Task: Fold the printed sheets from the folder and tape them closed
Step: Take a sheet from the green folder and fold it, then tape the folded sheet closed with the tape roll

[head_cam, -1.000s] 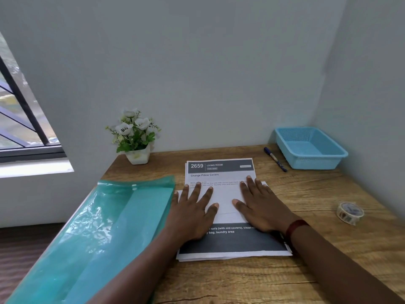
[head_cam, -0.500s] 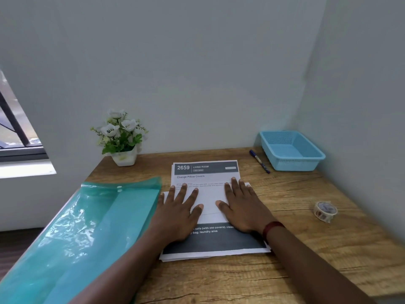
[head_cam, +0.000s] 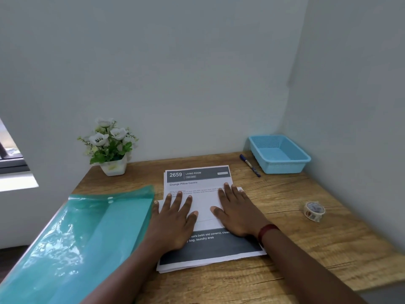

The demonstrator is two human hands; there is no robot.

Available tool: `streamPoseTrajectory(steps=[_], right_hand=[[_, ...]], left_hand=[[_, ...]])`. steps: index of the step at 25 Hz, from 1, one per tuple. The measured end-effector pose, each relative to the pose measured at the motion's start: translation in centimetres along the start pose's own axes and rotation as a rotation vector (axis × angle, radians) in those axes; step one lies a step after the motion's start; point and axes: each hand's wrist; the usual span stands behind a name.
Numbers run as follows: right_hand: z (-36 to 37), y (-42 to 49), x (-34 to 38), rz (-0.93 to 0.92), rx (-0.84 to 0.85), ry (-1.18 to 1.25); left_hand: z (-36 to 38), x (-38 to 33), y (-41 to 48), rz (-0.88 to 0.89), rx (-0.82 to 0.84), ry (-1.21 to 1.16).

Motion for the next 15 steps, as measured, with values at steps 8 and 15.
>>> streamPoseTrajectory(steps=[8, 15], right_hand=[[-3.1, -3.5, -0.4, 0.011, -0.351, 0.237], [-2.4, -11.2, -4.7, 0.112, -0.611, 0.164]], left_hand=[[-0.6, 0.0, -0.4, -0.014, -0.049, -0.109], [-2.2, -0.3, -0.8, 0.048, -0.196, -0.279]])
Point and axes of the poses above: each hand's wrist, its own y-axis towards the middle knuckle, its own z-axis out of the palm, x = y × z, and after that the axes turned 8 degrees about -z, right-handed
